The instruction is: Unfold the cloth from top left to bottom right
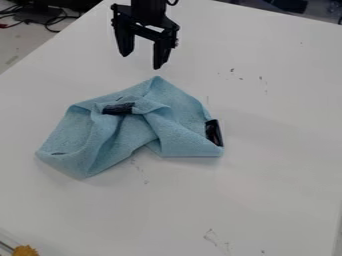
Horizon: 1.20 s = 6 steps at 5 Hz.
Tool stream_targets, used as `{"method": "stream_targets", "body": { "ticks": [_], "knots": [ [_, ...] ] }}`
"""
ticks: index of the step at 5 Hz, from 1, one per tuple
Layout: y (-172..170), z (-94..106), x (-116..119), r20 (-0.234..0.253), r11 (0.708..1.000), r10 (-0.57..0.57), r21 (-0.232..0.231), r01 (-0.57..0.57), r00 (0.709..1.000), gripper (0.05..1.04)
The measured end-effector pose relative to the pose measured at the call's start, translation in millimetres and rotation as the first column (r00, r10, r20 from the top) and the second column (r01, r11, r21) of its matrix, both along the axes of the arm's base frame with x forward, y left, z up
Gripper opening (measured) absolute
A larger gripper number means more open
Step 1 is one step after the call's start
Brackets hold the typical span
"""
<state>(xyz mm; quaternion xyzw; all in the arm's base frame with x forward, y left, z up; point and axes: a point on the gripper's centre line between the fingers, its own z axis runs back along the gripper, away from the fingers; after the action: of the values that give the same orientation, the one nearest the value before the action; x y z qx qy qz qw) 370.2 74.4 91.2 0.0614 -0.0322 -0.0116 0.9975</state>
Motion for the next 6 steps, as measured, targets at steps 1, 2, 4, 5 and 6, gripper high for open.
{"method": "stream_targets", "body": {
  "ticks": [1,2,4,5,6],
  "knots": [
    [0,-13.7,-3,-0.034,1.000,0.007,-0.007,-0.008,0.999,1.000],
    [-4,-34.5,-22,-0.061,0.999,0.031,-0.015,-0.032,0.998,1.000],
    [0,-40.6,-59,-0.038,0.993,0.116,-0.031,-0.117,0.993,1.000],
    [0,-45.4,-66,-0.031,0.988,0.148,-0.043,-0.149,0.989,1.000],
    [3,-48.5,-55,-0.023,0.991,0.121,-0.064,-0.122,0.992,1.000]
  ]
}}
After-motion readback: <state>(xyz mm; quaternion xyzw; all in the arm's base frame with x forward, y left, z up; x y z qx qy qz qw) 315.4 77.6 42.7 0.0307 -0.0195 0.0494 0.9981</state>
